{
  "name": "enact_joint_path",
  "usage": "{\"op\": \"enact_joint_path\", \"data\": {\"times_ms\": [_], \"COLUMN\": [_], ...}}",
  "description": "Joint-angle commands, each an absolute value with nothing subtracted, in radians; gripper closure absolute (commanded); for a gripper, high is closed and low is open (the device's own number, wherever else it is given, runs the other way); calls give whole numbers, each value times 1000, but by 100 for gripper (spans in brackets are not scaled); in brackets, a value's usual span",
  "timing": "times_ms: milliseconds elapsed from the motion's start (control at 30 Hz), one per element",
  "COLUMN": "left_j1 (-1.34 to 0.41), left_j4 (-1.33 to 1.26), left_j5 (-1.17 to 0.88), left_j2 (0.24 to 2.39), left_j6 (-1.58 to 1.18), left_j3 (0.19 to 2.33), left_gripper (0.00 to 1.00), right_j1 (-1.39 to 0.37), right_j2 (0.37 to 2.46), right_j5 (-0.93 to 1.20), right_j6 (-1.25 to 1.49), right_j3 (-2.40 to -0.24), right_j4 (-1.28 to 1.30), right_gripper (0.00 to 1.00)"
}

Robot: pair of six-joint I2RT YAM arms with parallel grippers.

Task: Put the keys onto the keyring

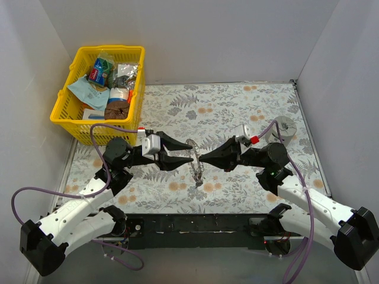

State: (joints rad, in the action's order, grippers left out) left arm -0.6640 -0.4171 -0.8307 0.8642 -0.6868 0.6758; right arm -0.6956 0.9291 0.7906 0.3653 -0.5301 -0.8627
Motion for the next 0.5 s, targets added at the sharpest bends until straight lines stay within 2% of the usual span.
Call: {"op": "enact_joint_path", "data": {"times_ms": [0, 233, 267, 467], "left_j1": [-658, -647, -643, -572], "left_j4": [-384, 25, 70, 342], "left_j5": [-831, -868, -891, -1113], "left_j2": [862, 917, 926, 1012], "left_j6": [-660, -395, -332, -144], "left_j3": [699, 891, 911, 1006], "left_gripper": [61, 61, 61, 62], "right_j1": [-696, -692, -689, -681], "right_j2": [932, 1032, 1041, 1098], "right_j5": [803, 1073, 1107, 1241], "right_j6": [330, 25, -27, -236], "right_j3": [-567, -777, -810, -939], "right_j4": [-916, -456, -311, -34], "right_gripper": [99, 99, 99, 99]}}
